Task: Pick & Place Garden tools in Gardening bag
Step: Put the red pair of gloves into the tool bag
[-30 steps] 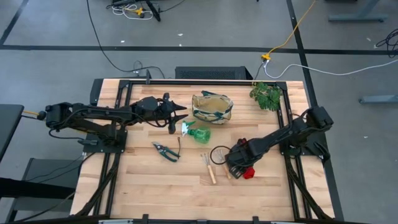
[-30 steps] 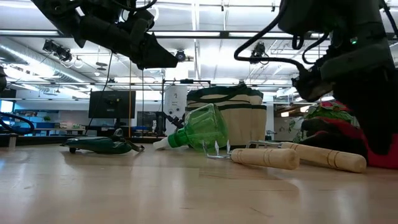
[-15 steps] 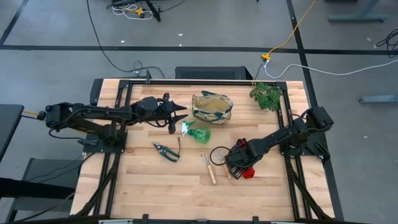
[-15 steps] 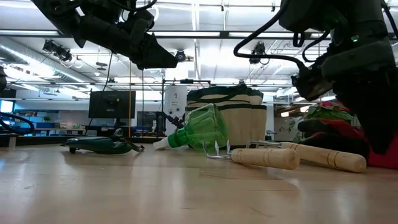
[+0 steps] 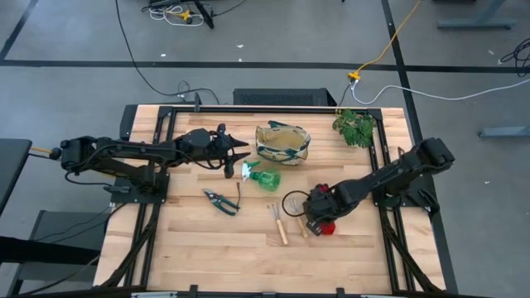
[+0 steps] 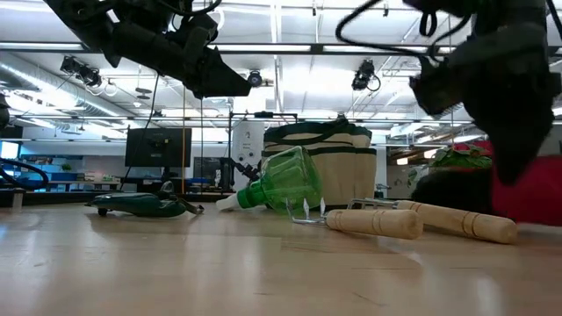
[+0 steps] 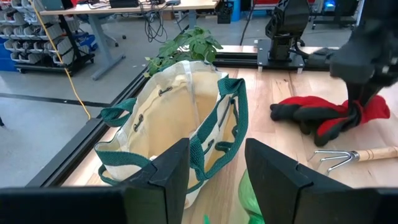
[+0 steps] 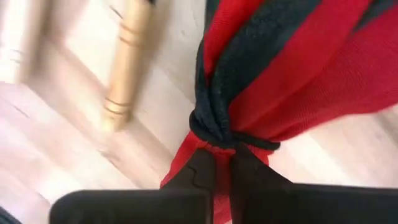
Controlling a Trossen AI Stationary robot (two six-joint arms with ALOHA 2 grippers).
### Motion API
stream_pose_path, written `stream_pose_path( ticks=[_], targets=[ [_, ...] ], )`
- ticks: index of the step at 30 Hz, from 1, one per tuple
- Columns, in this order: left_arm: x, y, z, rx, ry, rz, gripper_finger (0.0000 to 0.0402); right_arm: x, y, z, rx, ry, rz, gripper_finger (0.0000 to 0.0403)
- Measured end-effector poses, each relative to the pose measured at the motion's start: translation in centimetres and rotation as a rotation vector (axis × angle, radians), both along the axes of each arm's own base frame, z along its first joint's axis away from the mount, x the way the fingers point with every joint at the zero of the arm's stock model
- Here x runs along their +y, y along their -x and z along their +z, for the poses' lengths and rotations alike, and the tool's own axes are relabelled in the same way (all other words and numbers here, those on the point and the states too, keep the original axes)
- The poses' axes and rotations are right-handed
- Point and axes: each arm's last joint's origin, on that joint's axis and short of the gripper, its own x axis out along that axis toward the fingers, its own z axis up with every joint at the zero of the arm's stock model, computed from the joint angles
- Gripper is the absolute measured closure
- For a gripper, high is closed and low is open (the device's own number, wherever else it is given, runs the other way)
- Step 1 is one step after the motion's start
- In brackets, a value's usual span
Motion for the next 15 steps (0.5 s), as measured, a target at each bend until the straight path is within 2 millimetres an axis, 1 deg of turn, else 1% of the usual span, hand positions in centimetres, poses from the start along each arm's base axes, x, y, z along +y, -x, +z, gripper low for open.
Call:
stream_pose_path(
  ticks=[15],
  targets=[
    [0.0,0.0,0.0,0.003,0.006,0.001,0.0239,-1.5,2.2,6.6,-0.359,0.105,0.003,0.0393]
  ],
)
